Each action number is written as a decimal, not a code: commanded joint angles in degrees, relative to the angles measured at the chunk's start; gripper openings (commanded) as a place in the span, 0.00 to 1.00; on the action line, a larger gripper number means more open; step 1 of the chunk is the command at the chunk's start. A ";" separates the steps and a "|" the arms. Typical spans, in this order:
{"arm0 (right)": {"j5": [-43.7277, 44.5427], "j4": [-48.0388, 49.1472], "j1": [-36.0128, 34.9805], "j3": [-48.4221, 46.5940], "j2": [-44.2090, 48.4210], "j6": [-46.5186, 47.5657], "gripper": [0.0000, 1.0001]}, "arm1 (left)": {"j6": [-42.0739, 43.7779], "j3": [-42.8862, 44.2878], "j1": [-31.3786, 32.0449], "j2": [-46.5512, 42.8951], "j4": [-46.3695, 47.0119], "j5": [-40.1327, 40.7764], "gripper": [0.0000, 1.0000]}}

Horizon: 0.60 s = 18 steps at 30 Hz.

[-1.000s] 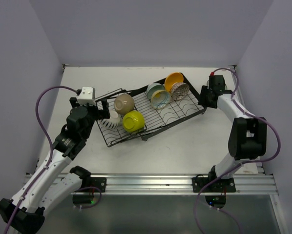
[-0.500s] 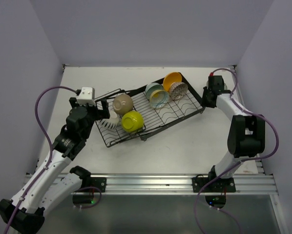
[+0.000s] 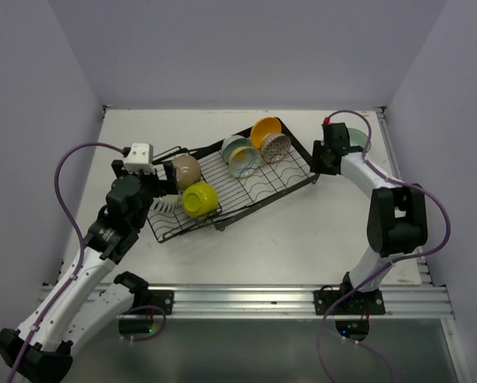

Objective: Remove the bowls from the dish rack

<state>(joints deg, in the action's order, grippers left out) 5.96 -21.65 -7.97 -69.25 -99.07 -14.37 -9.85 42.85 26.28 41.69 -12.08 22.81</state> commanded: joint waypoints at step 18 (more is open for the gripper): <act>-4.28 -7.71 -1.96 -7.30 10.12 -2.24 0.68 | 0.71 1.36 0.26 -1.35 0.39 2.07 0.94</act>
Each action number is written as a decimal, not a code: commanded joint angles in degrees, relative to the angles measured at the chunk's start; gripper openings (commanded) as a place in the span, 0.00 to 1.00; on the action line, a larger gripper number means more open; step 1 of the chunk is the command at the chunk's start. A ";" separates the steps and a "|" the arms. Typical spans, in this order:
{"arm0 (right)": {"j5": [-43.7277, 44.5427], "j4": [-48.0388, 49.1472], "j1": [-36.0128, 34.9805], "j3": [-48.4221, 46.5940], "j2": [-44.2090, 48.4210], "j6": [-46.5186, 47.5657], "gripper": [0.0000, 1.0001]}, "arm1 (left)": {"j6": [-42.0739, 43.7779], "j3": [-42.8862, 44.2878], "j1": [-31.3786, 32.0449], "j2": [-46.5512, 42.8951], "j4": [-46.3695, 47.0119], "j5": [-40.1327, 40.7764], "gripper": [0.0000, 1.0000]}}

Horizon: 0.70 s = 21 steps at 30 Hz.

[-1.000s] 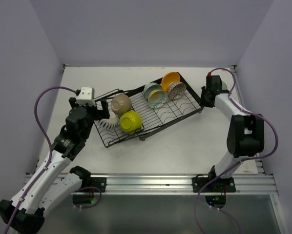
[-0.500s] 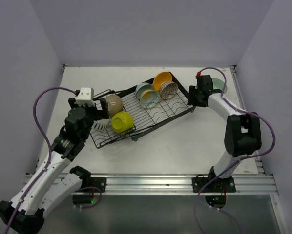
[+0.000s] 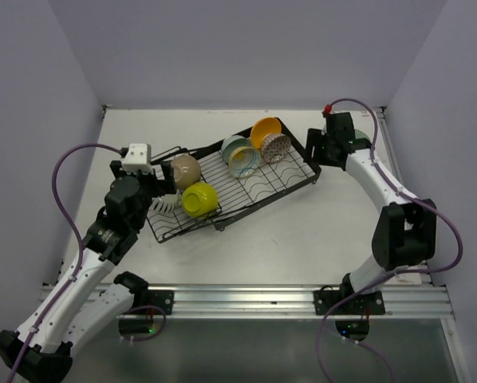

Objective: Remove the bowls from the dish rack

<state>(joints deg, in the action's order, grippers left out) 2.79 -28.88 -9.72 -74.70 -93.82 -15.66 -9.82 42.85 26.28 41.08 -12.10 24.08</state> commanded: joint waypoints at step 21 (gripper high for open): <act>-35.21 24.31 -18.66 2.81 1.46 -16.51 0.85 | 0.33 1.36 0.26 -1.71 0.41 0.80 1.00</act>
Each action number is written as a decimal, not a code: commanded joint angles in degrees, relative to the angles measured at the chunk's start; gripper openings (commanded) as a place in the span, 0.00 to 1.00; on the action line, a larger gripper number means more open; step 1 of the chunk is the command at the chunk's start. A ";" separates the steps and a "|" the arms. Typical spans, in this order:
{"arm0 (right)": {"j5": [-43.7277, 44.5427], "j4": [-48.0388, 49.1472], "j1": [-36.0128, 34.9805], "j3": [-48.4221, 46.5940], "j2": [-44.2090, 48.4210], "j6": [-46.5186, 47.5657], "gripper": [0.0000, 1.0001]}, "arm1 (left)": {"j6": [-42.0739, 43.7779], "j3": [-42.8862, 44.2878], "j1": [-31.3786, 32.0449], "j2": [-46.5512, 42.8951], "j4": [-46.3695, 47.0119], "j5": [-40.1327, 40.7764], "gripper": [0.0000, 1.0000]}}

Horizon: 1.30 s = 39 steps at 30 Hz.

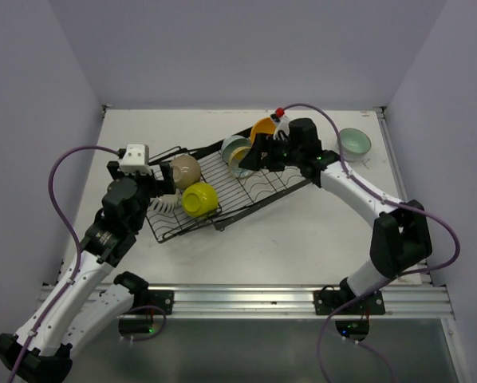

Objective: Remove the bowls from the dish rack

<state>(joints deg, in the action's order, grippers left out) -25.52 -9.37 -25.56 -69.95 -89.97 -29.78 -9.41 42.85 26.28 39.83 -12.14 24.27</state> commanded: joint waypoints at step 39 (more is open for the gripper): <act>-20.18 29.05 -14.60 1.49 -12.50 -20.31 0.71 | -0.08 1.36 0.26 -0.46 0.36 -0.10 1.00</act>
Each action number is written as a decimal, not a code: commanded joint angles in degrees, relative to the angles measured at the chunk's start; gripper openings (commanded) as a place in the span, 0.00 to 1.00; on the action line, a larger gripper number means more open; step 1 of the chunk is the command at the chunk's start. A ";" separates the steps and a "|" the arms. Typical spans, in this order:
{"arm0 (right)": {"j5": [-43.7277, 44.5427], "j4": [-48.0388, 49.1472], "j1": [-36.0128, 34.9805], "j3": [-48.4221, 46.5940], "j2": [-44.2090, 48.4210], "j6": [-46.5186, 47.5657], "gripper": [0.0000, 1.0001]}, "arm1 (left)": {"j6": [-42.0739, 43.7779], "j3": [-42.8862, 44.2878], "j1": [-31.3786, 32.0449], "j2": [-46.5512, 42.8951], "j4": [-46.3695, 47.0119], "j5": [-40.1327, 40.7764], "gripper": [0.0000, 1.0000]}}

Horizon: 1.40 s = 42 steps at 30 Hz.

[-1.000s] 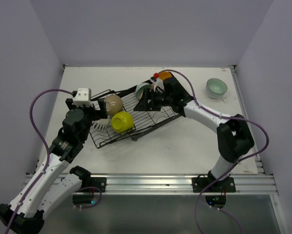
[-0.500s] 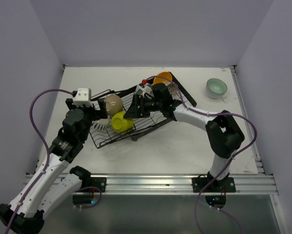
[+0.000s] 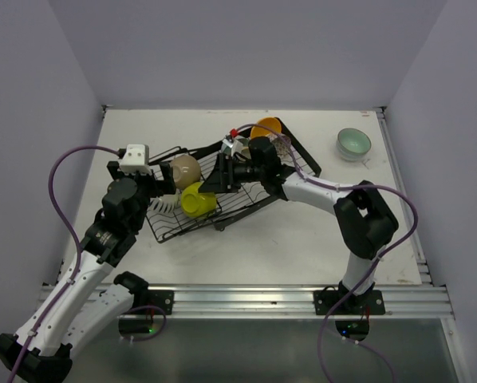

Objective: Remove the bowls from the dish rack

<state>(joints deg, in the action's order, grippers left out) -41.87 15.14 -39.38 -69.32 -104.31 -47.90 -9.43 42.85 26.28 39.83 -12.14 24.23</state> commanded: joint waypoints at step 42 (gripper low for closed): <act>-8.23 34.96 -3.69 1.56 -7.49 -25.13 0.00 | -0.15 1.36 0.26 -0.11 0.36 -0.06 1.00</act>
<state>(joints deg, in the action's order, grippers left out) -48.90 43.33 -43.03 -66.94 -112.03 -70.24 -9.43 42.85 26.28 39.88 -12.14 24.05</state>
